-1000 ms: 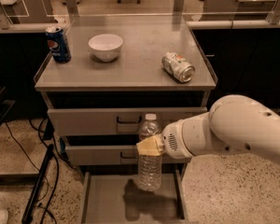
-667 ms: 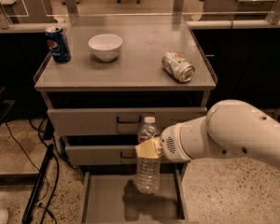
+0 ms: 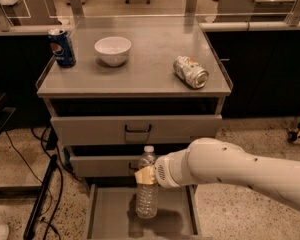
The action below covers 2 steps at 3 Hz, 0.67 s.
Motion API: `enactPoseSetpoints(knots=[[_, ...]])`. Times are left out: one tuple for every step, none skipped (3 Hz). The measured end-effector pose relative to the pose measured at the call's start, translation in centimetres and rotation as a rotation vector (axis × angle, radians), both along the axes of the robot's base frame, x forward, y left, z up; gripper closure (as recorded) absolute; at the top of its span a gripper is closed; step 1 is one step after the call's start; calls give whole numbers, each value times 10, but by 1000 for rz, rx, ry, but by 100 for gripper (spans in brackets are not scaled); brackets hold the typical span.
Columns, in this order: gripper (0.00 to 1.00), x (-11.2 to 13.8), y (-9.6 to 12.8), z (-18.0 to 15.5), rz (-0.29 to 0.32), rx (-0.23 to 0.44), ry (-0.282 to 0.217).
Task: Place water bottle into bottom drawer
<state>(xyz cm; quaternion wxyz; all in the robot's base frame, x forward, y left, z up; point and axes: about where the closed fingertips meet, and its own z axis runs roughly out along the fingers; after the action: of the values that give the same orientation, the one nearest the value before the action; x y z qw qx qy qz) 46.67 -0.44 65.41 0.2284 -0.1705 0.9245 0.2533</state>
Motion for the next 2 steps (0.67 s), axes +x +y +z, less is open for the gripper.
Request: enactPoseSetpoints(knots=[[100,-1,-1,1,2,-1,1],[100,3,6,-23,-1,35,17]])
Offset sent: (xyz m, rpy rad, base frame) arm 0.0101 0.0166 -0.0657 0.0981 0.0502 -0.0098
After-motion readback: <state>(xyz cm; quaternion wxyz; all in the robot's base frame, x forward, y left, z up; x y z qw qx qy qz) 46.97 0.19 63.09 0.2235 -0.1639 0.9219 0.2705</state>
